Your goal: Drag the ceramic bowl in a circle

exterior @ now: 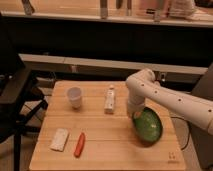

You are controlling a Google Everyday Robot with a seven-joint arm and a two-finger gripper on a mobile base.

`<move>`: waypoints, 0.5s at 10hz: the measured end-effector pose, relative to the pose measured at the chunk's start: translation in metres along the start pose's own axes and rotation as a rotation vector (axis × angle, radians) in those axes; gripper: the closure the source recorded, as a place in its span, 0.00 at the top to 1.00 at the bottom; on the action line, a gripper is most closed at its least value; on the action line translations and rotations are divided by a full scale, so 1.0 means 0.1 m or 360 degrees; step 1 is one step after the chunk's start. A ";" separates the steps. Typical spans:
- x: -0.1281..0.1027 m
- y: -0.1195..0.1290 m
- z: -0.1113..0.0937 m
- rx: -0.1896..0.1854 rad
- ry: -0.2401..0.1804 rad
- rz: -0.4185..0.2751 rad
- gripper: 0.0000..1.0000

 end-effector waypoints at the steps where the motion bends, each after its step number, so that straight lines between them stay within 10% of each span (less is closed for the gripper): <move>1: 0.01 0.02 0.00 -0.0006 0.0001 -0.0023 0.00; 5: -0.11 -0.06 -0.01 -0.0033 0.0003 -0.0103 0.00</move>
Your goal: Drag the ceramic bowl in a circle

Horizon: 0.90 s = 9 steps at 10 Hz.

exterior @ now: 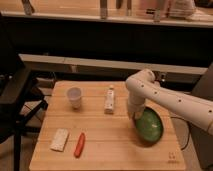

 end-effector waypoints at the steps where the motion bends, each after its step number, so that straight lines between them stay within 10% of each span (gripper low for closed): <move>1: -0.03 -0.12 0.00 -0.0004 0.0004 -0.0026 0.00; 9: -0.17 0.05 0.04 -0.0014 0.0002 -0.0063 0.00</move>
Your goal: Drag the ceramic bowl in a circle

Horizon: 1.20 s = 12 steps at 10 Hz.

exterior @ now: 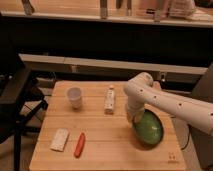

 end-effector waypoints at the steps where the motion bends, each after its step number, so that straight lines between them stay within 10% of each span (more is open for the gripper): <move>1: 0.01 -0.02 0.00 0.0005 0.0001 0.0005 0.00; 7: 0.22 0.72 0.02 0.0033 -0.0013 0.0108 0.00; 12: 0.31 0.40 0.03 -0.0010 0.0005 -0.0032 0.00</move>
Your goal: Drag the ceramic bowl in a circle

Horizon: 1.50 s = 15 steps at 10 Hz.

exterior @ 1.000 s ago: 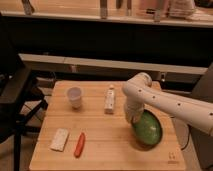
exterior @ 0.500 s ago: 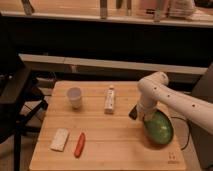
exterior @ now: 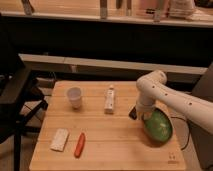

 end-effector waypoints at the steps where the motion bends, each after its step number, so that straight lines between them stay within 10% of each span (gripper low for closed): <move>1: 0.02 -0.06 0.00 -0.0002 0.0001 -0.0018 0.00; 15: -0.41 -0.53 -0.04 -0.0050 -0.0009 -0.0295 0.00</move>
